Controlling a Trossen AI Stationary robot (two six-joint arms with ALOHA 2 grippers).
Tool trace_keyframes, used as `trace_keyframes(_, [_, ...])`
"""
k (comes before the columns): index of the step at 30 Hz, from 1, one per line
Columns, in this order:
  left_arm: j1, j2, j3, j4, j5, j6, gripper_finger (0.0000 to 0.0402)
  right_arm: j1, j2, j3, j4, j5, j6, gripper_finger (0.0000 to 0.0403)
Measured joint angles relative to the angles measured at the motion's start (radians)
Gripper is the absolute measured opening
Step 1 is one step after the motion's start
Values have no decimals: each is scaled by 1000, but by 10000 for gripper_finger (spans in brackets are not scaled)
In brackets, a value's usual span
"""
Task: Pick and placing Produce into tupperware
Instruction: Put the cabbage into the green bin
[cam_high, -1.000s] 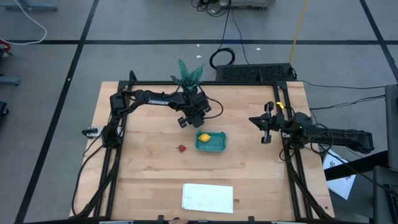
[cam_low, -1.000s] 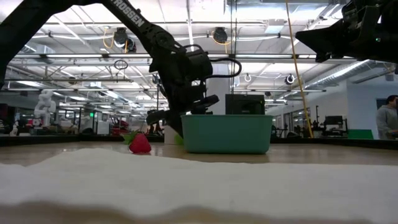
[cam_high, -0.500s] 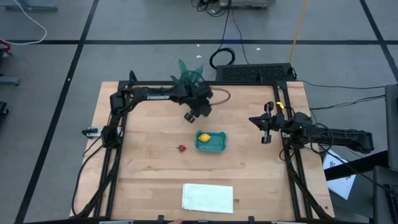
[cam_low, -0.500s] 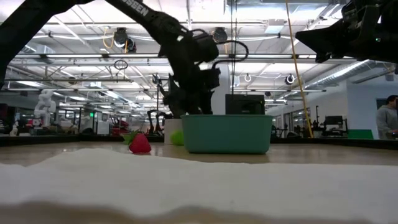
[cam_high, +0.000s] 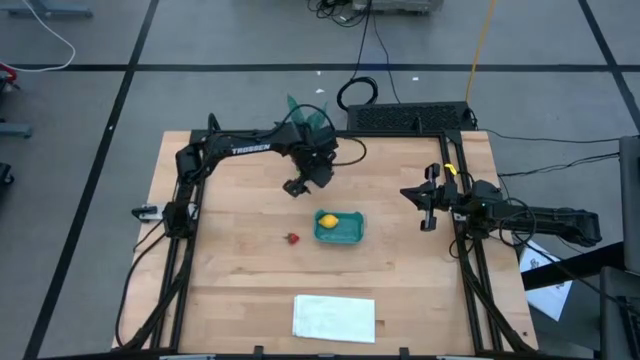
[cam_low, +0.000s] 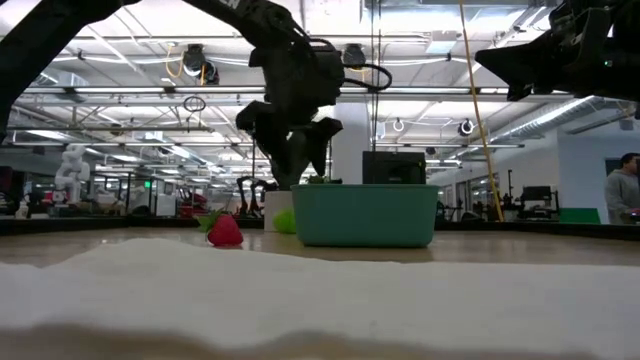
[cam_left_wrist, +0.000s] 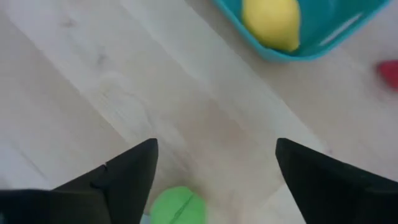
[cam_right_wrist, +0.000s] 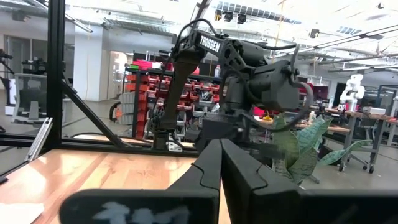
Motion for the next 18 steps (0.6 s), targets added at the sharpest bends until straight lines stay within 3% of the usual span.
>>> trace_keyframes(11, [1,11,-7,42,-65,61,354,0,0,0,0,-1,0,0])
trace_keyframes(18, [24,11,-59,85,-82,270,354,0,0,0,0,0,-3,0])
